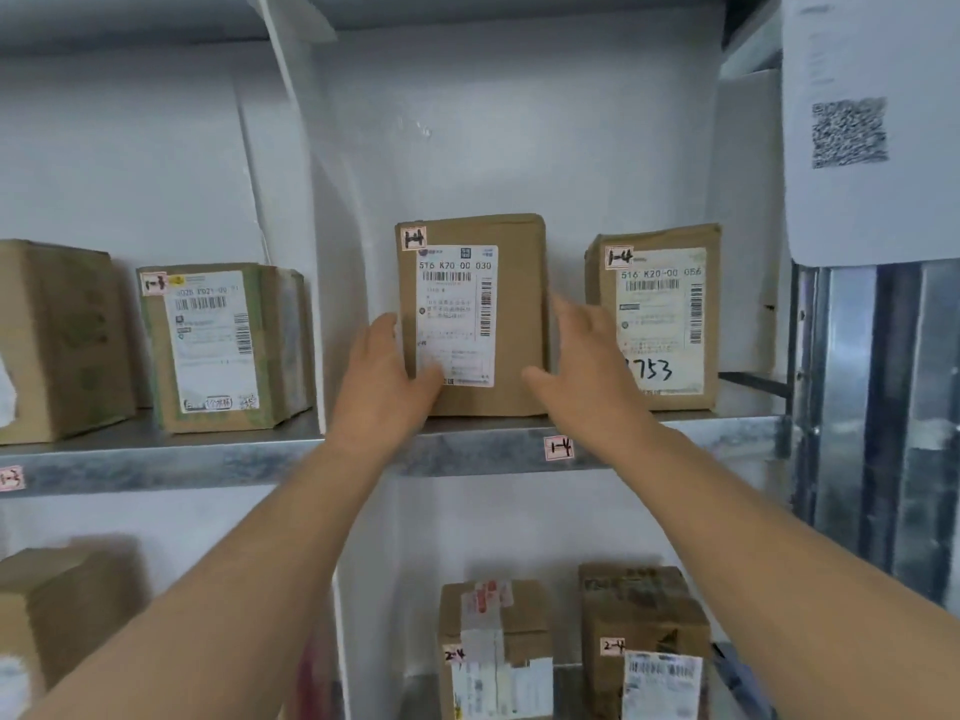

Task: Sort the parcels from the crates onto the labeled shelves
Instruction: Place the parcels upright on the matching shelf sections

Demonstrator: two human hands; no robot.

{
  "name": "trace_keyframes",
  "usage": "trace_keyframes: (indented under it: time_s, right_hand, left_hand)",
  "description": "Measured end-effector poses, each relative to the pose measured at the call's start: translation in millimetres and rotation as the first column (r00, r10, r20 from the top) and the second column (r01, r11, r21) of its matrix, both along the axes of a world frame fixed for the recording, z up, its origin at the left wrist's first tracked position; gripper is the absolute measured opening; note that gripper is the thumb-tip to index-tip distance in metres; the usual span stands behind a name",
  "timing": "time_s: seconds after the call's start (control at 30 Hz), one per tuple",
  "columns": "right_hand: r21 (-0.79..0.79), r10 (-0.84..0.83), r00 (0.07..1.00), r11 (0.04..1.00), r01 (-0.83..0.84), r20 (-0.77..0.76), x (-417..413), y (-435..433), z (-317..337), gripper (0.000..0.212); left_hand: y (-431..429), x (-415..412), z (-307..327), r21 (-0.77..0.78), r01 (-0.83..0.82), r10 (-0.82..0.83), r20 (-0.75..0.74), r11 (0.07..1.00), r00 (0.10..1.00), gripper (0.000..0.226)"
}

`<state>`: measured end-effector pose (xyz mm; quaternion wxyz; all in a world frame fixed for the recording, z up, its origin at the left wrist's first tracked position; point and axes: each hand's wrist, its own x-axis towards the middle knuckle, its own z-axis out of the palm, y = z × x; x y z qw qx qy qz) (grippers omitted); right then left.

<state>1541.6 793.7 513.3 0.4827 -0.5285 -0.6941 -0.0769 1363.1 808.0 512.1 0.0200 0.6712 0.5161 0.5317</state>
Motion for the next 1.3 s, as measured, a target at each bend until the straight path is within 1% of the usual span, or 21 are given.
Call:
trace_keyframes:
  time_s: [0.07,0.1,0.17,0.23,0.3,0.37,0.47,0.63,0.73,0.83,0.93,0.97,1.03,1.1,1.17,1.2,1.3]
  right_hand:
    - [-0.087,-0.001,1.0,0.996,0.0,-0.005,-1,7,-6,0.062]
    - [-0.132,-0.005,1.0,0.991,0.005,0.001,-1,10,-9,0.057]
    - [-0.196,-0.023,0.999,0.98,0.028,0.026,-2,14,-12,0.039]
    - [-0.218,-0.038,0.999,0.975,0.045,0.038,-1,16,-12,0.026]
    - [-0.212,-0.043,0.998,0.976,0.051,0.046,-1,18,-12,0.02]
    - [-0.211,-0.042,0.997,0.976,0.054,0.064,-3,18,-11,0.018]
    - [-0.218,-0.032,0.996,0.975,0.05,0.083,-7,20,-12,0.021]
    - [-0.216,-0.05,0.996,0.974,0.066,0.077,-9,21,-13,0.021]
    - [-0.218,-0.05,0.996,0.974,0.065,0.076,-9,21,-14,0.02]
    - [-0.215,-0.052,0.996,0.974,0.066,0.069,-9,19,-13,0.018]
    - [-0.184,-0.049,0.997,0.981,0.06,0.062,-7,9,-12,0.019]
    - [-0.156,-0.043,0.997,0.986,0.053,0.067,-6,4,-12,0.02]
    - [-0.065,-0.035,0.995,0.997,0.041,0.099,-2,-7,-10,0.026]
    - [0.028,-0.025,0.994,0.999,0.022,0.104,7,-19,-5,0.034]
    - [0.1,-0.017,0.998,0.995,0.011,0.062,22,-27,1,0.04]
    - [0.136,-0.021,0.999,0.991,0.016,0.033,32,-30,3,0.041]
    - [0.197,-0.048,0.997,0.979,0.06,-0.063,64,-35,7,0.05]
  left_hand:
    - [5,1,-3,-0.085,-0.018,0.019,0.002,0.996,1.0,0.068]
    - [7,1,-5,-0.123,-0.008,0.009,0.011,0.992,1.0,0.064]
    - [7,2,-7,-0.165,0.004,0.0,0.022,0.986,1.0,0.053]
    - [5,1,-9,-0.171,-0.014,0.019,0.028,0.985,0.999,0.05]
    - [4,-1,-10,-0.173,-0.039,0.045,0.026,0.984,0.999,0.049]
    - [3,-4,-12,-0.179,-0.046,0.052,0.031,0.983,0.998,0.048]
    - [4,-8,-14,-0.181,-0.059,0.067,0.037,0.982,0.997,0.048]
    - [10,-9,-15,-0.187,-0.113,0.11,-0.025,0.976,0.994,0.044]
    - [11,-11,-16,-0.193,-0.121,0.117,-0.033,0.974,0.993,0.044]
    - [9,-10,-15,-0.21,-0.092,0.09,-0.021,0.973,0.996,0.051]
    - [3,-10,-14,-0.22,-0.091,0.09,-0.012,0.971,0.996,0.067]
    - [0,-10,-14,-0.2,-0.105,0.105,-0.012,0.974,0.994,0.068]
    - [-9,-8,-13,-0.112,-0.141,0.141,-0.011,0.984,0.99,0.069]
    - [-19,1,-11,0.037,-0.142,0.142,-0.004,0.989,0.99,0.066]
    - [-30,19,-5,0.168,-0.082,0.083,0.002,0.982,0.997,0.059]
    - [-34,29,-3,0.199,-0.04,0.038,0.013,0.979,0.999,0.057]
    - [-41,66,3,0.215,0.072,-0.076,0.012,0.974,0.997,0.055]
